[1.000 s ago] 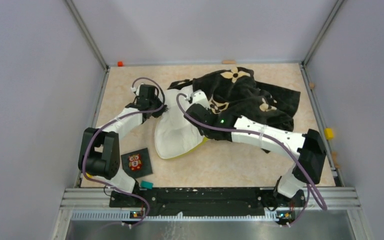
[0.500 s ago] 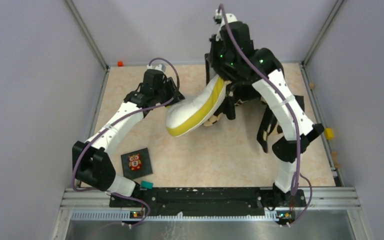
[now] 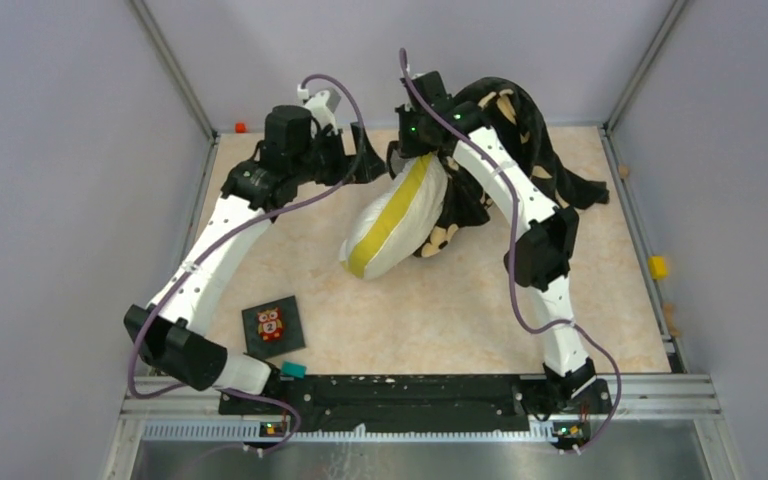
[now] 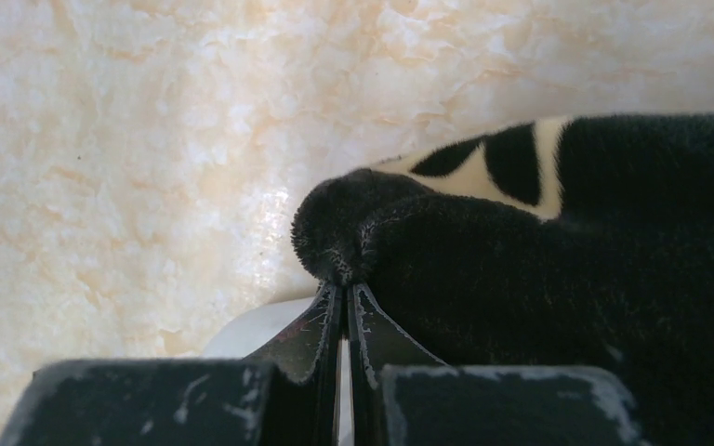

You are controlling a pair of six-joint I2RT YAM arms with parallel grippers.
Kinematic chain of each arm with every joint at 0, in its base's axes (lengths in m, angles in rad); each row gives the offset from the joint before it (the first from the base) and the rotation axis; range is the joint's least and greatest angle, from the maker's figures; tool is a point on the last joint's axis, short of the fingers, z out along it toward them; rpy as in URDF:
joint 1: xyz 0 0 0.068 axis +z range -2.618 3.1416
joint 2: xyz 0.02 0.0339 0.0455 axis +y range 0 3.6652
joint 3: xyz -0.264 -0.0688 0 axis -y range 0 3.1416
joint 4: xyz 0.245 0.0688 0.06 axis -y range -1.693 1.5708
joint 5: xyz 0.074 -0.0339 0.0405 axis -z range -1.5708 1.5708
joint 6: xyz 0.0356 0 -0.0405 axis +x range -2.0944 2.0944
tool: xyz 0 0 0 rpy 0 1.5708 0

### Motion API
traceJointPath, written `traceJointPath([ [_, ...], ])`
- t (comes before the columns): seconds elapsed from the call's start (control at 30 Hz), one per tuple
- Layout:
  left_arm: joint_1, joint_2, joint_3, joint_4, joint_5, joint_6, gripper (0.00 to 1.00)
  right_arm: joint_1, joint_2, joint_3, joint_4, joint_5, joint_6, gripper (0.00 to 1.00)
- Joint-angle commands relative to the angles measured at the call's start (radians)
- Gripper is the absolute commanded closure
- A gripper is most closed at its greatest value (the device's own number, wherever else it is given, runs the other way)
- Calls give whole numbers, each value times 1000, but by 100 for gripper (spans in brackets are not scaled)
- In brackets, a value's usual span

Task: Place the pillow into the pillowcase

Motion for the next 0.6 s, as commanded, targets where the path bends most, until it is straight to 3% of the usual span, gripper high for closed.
traceJointPath([
  [0.0, -7, -76, 130, 21, -8, 141, 1, -15, -11, 29, 42, -30, 15, 100],
  [0.1, -20, -37, 167, -61, -17, 237, 1, -15, -27, -11, 64, -32, 17, 100],
  [0.23, -62, -21, 142, -82, 84, 289, 1, -15, -38, -22, 87, -33, 21, 100],
  [0.5, -140, 39, 91, -122, 41, 324, 1, -14, -32, 21, 92, -13, 17, 100],
  [0.57, -141, 50, 68, -103, 32, 310, 9, -14, -43, 26, 95, -1, 14, 100],
])
